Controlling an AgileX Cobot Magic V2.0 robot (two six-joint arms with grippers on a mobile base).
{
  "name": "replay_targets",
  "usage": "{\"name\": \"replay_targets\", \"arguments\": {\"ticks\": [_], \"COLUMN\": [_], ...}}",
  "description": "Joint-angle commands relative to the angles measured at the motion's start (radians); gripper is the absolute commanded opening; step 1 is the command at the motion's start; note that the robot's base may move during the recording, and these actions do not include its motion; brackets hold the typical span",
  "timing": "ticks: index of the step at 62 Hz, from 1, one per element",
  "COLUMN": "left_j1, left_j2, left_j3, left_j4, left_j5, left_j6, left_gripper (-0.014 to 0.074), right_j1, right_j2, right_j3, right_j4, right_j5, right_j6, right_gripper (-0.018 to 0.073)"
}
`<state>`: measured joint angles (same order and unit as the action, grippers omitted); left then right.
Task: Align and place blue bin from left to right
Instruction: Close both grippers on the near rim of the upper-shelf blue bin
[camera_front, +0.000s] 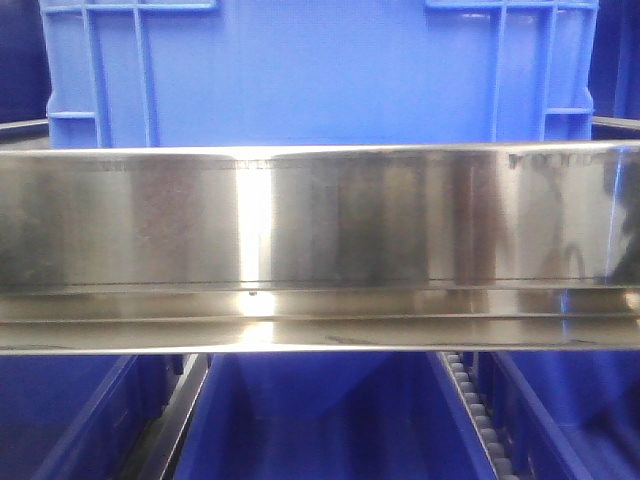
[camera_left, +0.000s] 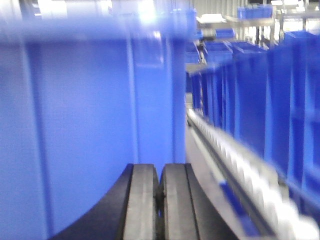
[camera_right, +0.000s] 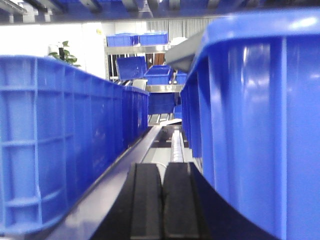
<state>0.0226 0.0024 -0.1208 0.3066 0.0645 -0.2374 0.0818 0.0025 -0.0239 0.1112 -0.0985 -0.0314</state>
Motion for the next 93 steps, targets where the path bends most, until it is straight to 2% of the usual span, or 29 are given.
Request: {"name": "replay_targets", "arguments": {"ticks": [1, 4, 11, 17, 24, 32, 34, 40, 44, 47, 54, 61, 70, 76, 80, 84, 88, 93], "left_j1": [0.003, 0.003, 0.001, 0.001, 0.001, 0.001, 0.001, -0.017, -0.057, -0.094, -0.193, -0.307, -0.412, -0.454, -0.466, -0.466, -0.466, -0.466], "left_j2": [-0.002, -0.002, 0.050, 0.126, 0.227, 0.332, 0.359, 0.431, 0.469, 0.500, 0.581, 0.708, 0.884, 1.008, 1.103, 1.183, 1.276, 1.373], "left_j3": [-0.100, -0.167, -0.322, -0.450, -0.592, -0.712, -0.734, -0.800, -0.835, -0.857, -0.918, -1.019, -1.178, -1.297, -1.388, -1.478, -1.599, -1.709], "left_j4": [-0.008, -0.008, -0.008, -0.009, -0.032, -0.043, -0.052, -0.106, -0.136, -0.153, -0.161, -0.174, -0.191, -0.191, -0.191, -0.179, -0.119, -0.085], "left_j5": [0.063, 0.109, 0.273, 0.393, 0.483, 0.491, 0.493, 0.499, 0.499, 0.504, 0.565, 0.682, 0.809, 0.873, 0.930, 0.983, 1.059, 1.142], "left_j6": [-0.002, -0.002, -0.002, -0.002, -0.002, -0.002, -0.002, 0.056, 0.150, 0.186, 0.186, 0.186, 0.186, 0.186, 0.171, 0.118, 0.034, -0.021], "left_gripper": [-0.0001, 0.0025, 0.0162, 0.0294, 0.0389, 0.0441, 0.0454, 0.0501, 0.0528, 0.0543, 0.0550, 0.0550, 0.0549, 0.0549, 0.0547, 0.0545, 0.0545, 0.0545], "right_j1": [0.000, 0.000, 0.000, 0.000, 0.000, 0.000, 0.000, 0.000, 0.000, 0.011, 0.063, 0.133, 0.199, 0.209, 0.209, 0.209, 0.209, 0.209], "right_j2": [-0.002, -0.002, 0.018, 0.070, 0.150, 0.243, 0.266, 0.321, 0.360, 0.386, 0.446, 0.545, 0.704, 0.814, 0.893, 0.980, 1.099, 1.211], "right_j3": [-0.100, -0.166, -0.346, -0.467, -0.576, -0.655, -0.667, -0.698, -0.717, -0.739, -0.813, -0.927, -1.080, -1.200, -1.302, -1.415, -1.573, -1.720], "right_j4": [0.002, 0.002, 0.002, 0.012, 0.051, 0.053, 0.053, 0.053, 0.053, 0.057, 0.057, 0.057, 0.057, 0.057, 0.053, 0.038, -0.006, -0.055], "right_j5": [0.044, 0.148, 0.356, 0.446, 0.464, 0.475, 0.478, 0.503, 0.511, 0.511, 0.552, 0.636, 0.736, 0.818, 0.899, 0.997, 1.146, 1.286], "right_j6": [-0.004, -0.004, -0.004, -0.004, -0.004, -0.004, -0.004, -0.007, -0.007, -0.007, -0.007, -0.007, -0.007, -0.007, -0.007, -0.007, -0.007, -0.005], "right_gripper": [-0.0078, -0.0078, -0.0070, 0.0018, 0.0251, 0.0536, 0.0579, 0.0568, 0.0568, 0.0568, 0.0568, 0.0568, 0.0562, 0.0536, 0.0517, 0.0500, 0.0496, 0.0496]}}
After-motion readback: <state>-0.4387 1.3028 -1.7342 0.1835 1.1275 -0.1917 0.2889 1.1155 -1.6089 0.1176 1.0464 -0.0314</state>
